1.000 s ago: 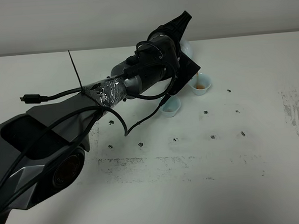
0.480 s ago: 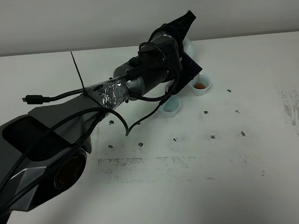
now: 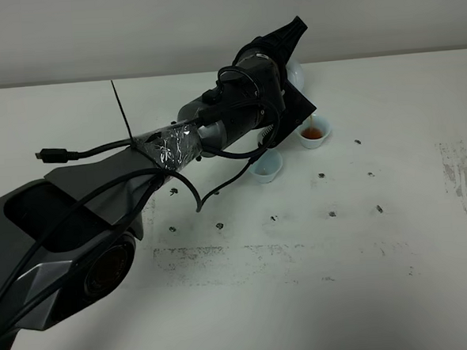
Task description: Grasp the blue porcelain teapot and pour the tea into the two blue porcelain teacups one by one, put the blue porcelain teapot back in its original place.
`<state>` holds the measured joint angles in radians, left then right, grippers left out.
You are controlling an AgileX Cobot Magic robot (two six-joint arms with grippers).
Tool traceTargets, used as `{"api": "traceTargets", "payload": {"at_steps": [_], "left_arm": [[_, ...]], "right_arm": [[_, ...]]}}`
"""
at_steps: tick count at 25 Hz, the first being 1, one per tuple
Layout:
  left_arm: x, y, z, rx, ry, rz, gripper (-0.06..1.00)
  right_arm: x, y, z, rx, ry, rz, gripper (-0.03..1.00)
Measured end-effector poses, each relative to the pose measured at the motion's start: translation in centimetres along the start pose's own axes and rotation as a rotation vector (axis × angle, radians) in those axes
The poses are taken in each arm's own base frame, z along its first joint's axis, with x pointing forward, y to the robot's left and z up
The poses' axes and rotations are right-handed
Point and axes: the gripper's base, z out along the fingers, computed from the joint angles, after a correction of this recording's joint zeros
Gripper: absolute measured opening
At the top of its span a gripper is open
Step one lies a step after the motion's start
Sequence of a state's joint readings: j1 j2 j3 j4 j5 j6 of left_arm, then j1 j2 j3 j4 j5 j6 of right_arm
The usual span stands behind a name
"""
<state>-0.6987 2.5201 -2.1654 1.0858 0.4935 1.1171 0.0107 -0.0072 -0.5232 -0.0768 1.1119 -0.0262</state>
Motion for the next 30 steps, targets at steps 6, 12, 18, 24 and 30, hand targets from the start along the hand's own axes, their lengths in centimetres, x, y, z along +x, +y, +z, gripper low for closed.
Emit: {"api": "traceTargets", "payload": {"at_steps": [6,12,18,24,30], "left_arm": [[0.05,0.03,0.0,-0.003,0.006,0.01,0.01],[0.07,0.03,0.0,-0.004,0.008,0.013,0.01],[0.09,0.05,0.0,-0.006,0.009,0.017,0.01],[0.15,0.2,0.0,-0.022,0.017,0.038,0.01],[0.14,0.23,0.0,-0.025,0.016,0.041,0.01]], "right_arm": [[0.0,0.0,0.0,0.0,0.0,0.0,0.54],[0.0,0.0,0.0,0.0,0.0,0.0,0.54],[0.0,0.0,0.0,0.0,0.0,0.0,0.54],[0.0,0.0,0.0,0.0,0.0,0.0,0.54],[0.0,0.0,0.0,0.0,0.0,0.0,0.54]]}}
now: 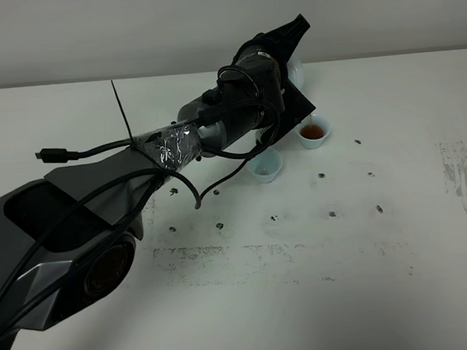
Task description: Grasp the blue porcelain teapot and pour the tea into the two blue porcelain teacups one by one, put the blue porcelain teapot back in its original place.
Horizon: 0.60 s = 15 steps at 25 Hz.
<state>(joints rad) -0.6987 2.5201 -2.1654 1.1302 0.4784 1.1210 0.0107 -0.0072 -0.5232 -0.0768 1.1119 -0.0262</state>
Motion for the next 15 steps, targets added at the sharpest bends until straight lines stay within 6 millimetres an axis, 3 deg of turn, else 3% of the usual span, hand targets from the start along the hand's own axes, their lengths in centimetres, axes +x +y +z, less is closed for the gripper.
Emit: {"api": "traceTargets", "payload": {"at_steps": [15], "left_arm": [[0.03,0.23,0.0,-0.026,0.004,0.023,0.01]], "right_arm": [[0.0,0.0,0.0,0.0,0.0,0.0,0.54]]}}
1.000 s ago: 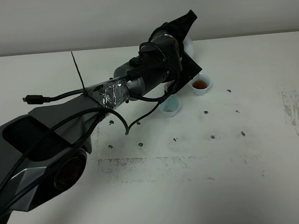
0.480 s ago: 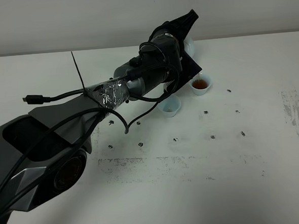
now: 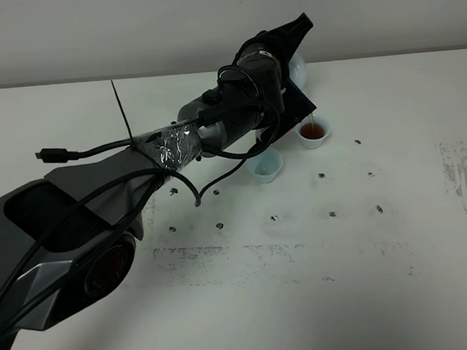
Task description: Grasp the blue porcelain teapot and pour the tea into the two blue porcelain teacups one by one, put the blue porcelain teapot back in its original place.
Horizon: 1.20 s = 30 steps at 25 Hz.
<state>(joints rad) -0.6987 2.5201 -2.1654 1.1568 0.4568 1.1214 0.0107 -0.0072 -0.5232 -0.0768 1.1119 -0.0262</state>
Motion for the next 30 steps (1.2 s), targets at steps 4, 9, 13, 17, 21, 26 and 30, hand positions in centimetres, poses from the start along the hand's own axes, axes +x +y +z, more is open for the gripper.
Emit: {"api": "traceTargets", "payload": {"at_steps": [4,9,13,17,21,26,30], "left_arm": [[0.0,0.0,0.0,-0.001,-0.001,-0.006,0.01],[0.0,-0.1,0.0,0.013,0.002,-0.035,0.01],[0.0,-0.3,0.0,0.031,0.001,-0.05,0.01],[-0.3,-0.5,0.0,0.057,-0.027,-0.119,0.01],[0.0,-1.4,0.3,0.113,-0.047,-0.26,0.01],[1.1,-2.9,0.6,0.225,-0.019,-0.527,0.01],[3.1,-3.1,-0.7,0.319,0.007,-0.745,0.01]], "right_arm": [[0.0,0.0,0.0,0.0,0.0,0.0,0.54],[0.0,0.0,0.0,0.0,0.0,0.0,0.54],[0.0,0.0,0.0,0.0,0.0,0.0,0.54],[0.0,0.0,0.0,0.0,0.0,0.0,0.54],[0.0,0.0,0.0,0.0,0.0,0.0,0.54],[0.0,0.0,0.0,0.0,0.0,0.0,0.54],[0.0,0.0,0.0,0.0,0.0,0.0,0.54]]}}
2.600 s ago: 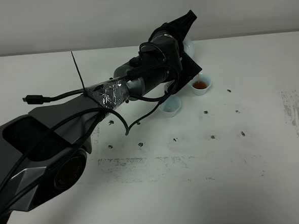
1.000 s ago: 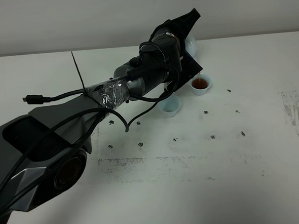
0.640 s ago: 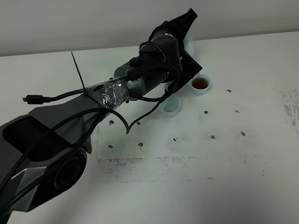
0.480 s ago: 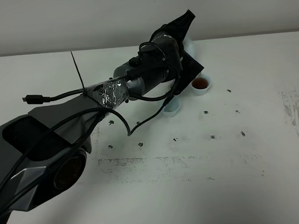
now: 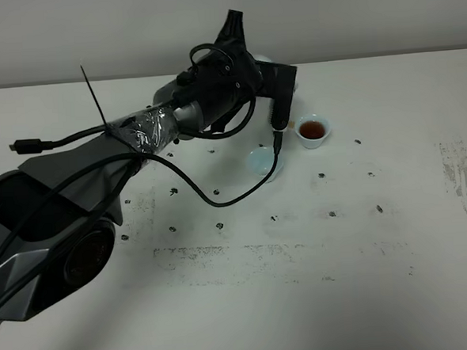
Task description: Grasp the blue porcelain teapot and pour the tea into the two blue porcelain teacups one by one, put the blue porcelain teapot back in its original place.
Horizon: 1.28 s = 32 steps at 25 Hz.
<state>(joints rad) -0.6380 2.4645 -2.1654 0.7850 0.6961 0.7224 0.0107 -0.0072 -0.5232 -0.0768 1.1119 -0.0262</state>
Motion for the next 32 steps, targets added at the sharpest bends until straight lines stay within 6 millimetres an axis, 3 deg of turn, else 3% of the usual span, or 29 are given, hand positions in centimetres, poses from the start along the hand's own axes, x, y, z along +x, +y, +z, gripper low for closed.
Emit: {"api": "traceTargets", "payload": {"at_steps": [6,14,19,24,32], "left_arm": [[4.3,1.6,-2.1,0.208,-0.056,-0.342,0.01],[9.8,0.6,0.3,0.493,-0.166,-0.619,0.01],[9.7,-0.8,2.1,0.561,-0.203,-0.659,0.01],[8.3,-2.4,4.0,0.581,-0.202,-0.667,0.01],[7.5,-3.5,5.0,0.606,-0.193,-0.675,0.01]], "right_arm": [[0.0,0.0,0.0,0.0,0.0,0.0,0.54],[0.0,0.0,0.0,0.0,0.0,0.0,0.54],[0.0,0.0,0.0,0.0,0.0,0.0,0.54],[0.0,0.0,0.0,0.0,0.0,0.0,0.54],[0.0,0.0,0.0,0.0,0.0,0.0,0.54]]}}
